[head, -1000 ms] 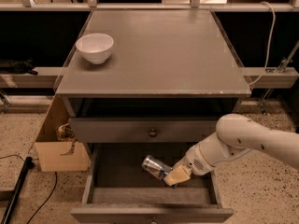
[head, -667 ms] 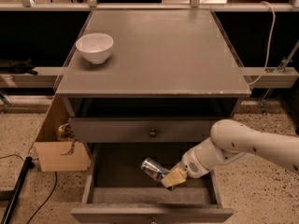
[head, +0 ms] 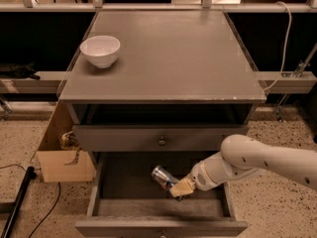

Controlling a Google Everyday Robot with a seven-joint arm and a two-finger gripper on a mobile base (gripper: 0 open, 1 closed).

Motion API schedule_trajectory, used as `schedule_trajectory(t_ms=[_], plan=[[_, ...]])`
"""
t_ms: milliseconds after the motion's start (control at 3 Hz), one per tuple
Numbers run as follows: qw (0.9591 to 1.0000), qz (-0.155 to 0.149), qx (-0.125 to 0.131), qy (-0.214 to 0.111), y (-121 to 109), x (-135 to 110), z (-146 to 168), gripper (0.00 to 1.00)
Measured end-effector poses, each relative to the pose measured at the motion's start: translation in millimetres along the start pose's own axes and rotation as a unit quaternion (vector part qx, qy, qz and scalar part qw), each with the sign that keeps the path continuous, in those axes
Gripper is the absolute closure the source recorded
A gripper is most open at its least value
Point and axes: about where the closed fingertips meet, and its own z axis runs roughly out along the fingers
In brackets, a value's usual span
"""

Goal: Place redbull can into middle drawer

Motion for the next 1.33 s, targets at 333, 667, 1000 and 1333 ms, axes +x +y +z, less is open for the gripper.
schedule_trajectory(t_ms=[333,667,1000,1333], plan=[[1.0000,0.004,0.006,-0.005,-3,-2,2,1.00],[1.0000,-0.006,0.008,-0.002,-2,0,2,1.00],[0.9992,-0.032,0.021,0.007,-7,-5,7,1.00],[0.9967,-0.064,0.045,0.024,-18,-11,18,1.00]])
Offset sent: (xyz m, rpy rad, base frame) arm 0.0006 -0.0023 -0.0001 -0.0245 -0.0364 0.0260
